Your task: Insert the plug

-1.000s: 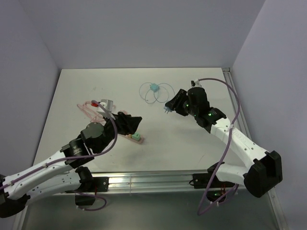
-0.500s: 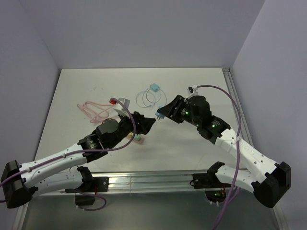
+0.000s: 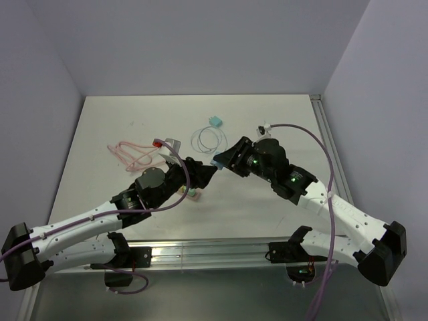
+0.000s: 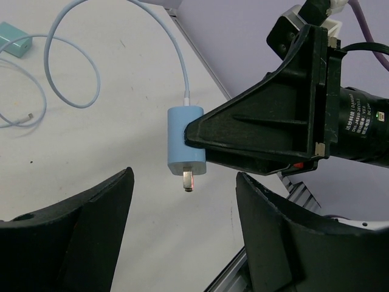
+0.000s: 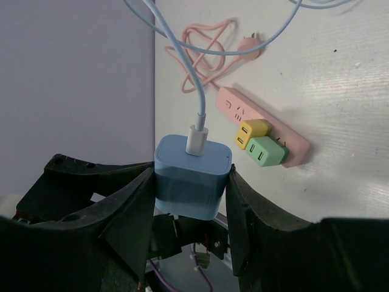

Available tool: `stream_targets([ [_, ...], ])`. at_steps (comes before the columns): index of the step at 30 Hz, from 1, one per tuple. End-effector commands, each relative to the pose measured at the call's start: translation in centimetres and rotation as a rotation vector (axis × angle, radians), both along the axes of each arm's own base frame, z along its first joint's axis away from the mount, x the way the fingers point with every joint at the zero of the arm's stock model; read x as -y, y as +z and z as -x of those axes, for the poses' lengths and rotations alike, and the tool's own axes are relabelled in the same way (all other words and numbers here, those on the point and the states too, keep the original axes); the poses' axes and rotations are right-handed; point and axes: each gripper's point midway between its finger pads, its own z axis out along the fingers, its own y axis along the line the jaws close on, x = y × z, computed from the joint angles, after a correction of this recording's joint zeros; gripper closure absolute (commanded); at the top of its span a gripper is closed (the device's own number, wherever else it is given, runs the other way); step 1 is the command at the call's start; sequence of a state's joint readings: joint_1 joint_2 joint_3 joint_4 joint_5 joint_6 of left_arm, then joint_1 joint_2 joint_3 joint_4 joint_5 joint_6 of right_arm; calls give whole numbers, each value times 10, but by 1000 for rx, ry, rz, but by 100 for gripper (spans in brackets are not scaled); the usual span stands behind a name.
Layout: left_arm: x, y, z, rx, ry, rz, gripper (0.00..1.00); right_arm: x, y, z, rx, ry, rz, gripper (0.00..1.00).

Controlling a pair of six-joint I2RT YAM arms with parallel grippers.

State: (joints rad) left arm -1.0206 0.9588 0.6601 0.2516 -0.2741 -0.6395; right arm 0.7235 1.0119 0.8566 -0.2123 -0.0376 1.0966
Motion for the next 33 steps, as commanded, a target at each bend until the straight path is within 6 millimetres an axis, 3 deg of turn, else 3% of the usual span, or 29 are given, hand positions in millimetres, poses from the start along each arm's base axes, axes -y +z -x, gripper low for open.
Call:
stream_targets([
  [1,4,15,1,29,-13,53,27,-3,19,0,31,-20,-46,100],
  [6,8,16,-2,34,-13,51,33,-9,23,4,21,-9,-63,100],
  [10,11,15,-3,36,-14,45,43,-8,26,3,23,-30,-69,100],
  [20,19,8,-7,24,-25,15,43,-22,32,9,26,8,-69,100],
  [21,19,8,-7,22,-25,12,45,-23,33,9,29,12,-68,100],
  [24,17,7,-7,22,-16,8,69,-27,36,11,44,37,-64,100],
  [25,15,8,-8,23,-6,9,86,-28,37,13,52,47,-63,98],
  [26,13,6,-9,22,0,2,97,-28,37,13,68,59,-51,86],
  [28,9,6,-9,27,11,-4,100,-30,40,17,91,95,-47,69],
  [29,7,5,-9,31,20,-13,100,-30,40,17,96,100,-33,51],
  [32,-2,4,-9,54,38,-41,100,-24,40,20,114,128,42,32],
  [33,-7,6,-8,77,41,-51,100,-19,34,22,115,143,97,31],
])
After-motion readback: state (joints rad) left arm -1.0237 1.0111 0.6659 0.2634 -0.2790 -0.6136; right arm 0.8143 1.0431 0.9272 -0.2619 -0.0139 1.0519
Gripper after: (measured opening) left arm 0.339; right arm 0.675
